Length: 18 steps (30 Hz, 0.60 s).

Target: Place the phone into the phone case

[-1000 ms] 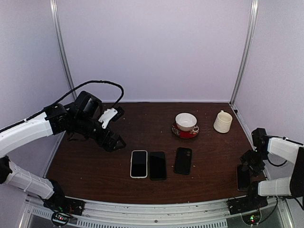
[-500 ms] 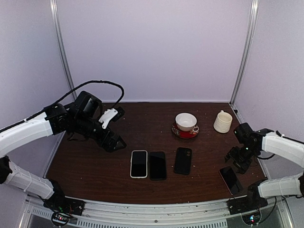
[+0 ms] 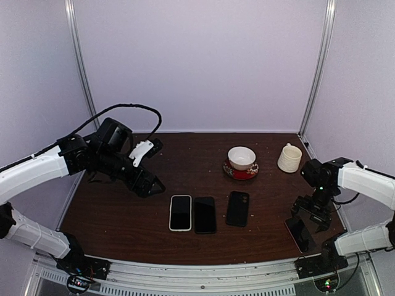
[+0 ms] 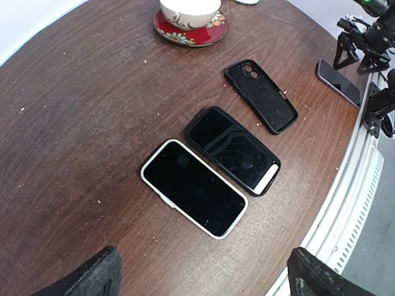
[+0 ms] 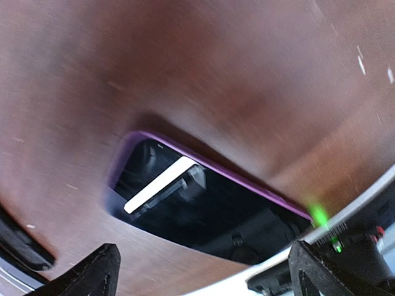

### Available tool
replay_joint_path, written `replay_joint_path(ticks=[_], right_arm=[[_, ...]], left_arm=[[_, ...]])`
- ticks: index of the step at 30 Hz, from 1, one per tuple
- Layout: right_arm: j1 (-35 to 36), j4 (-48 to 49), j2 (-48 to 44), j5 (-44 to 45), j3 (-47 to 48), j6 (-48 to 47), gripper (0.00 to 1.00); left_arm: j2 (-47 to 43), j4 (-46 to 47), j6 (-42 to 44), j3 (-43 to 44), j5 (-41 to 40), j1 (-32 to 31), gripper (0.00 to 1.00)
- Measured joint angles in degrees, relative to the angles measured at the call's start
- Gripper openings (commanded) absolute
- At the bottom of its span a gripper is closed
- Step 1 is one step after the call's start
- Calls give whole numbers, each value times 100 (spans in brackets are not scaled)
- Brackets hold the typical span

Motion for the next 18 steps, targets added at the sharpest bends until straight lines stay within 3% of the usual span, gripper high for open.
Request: replay_joint_path(ticks=[10,18], right_arm=[[280,-400,1449,-507,116,302,100],[588,800,365,-201,-334,1552,100]], left_arm=[[52,63,-4,-2,138,0,97],[210,74,-2,-2,175,0,98]])
